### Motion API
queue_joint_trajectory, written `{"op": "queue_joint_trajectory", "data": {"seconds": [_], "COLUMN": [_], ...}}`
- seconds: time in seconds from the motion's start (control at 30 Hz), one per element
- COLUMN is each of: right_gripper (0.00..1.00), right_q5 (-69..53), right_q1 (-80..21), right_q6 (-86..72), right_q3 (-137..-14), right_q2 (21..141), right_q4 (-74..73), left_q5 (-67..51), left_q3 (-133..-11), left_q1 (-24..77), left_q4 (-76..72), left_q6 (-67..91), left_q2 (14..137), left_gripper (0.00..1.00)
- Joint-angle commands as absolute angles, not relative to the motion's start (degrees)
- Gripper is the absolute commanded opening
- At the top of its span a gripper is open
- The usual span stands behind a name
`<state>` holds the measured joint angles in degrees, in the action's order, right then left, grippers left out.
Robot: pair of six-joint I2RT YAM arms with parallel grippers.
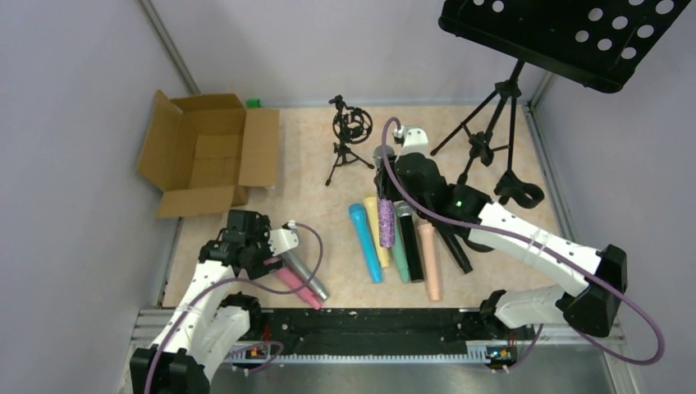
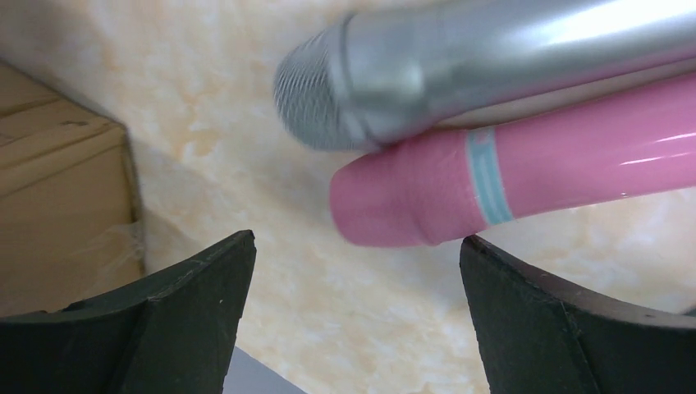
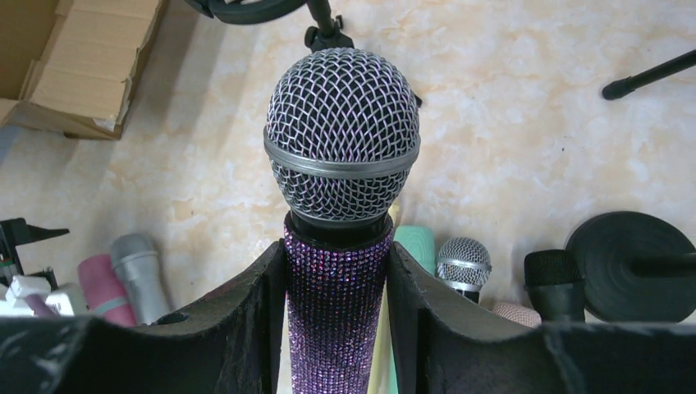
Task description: Attach the microphones to the stand
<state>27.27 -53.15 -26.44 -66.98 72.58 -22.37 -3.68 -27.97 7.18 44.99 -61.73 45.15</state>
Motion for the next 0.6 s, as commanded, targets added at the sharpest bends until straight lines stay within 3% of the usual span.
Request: {"op": "queue_joint_trajectory", "data": {"seconds": [0.0, 0.13, 0.3, 0.57], "right_gripper": [0.06, 0.04, 0.00, 0.00], "right_q5": [29.27, 30.26, 30.63, 23.14], "right_q1": [-53.61, -53.60, -53.54, -53.54], "right_q6": [-23.80, -19.21, -11.31, 11.79], "right_q3": [-73.00, -78.32, -83.11, -75.71], "right_q2": [70.24, 70.56, 71.17, 73.42], "right_q4": [-19.05, -17.38, -6.91, 39.10], "left_q5": [-3.81, -4.58, -7.33, -6.43], "left_q3": [-32.99, -40.75, -54.28, -61.36], "left_q1": [7.38, 7.38, 7.38, 7.38], "left_q4": [33.05, 33.05, 43.36, 47.99], "left_q6": [-54.13, -44.79, -35.47, -26.66], "left_q2": [46.78, 51.99, 56.34, 51.49], "left_gripper": [0.99, 0.99, 0.99, 0.99]}}
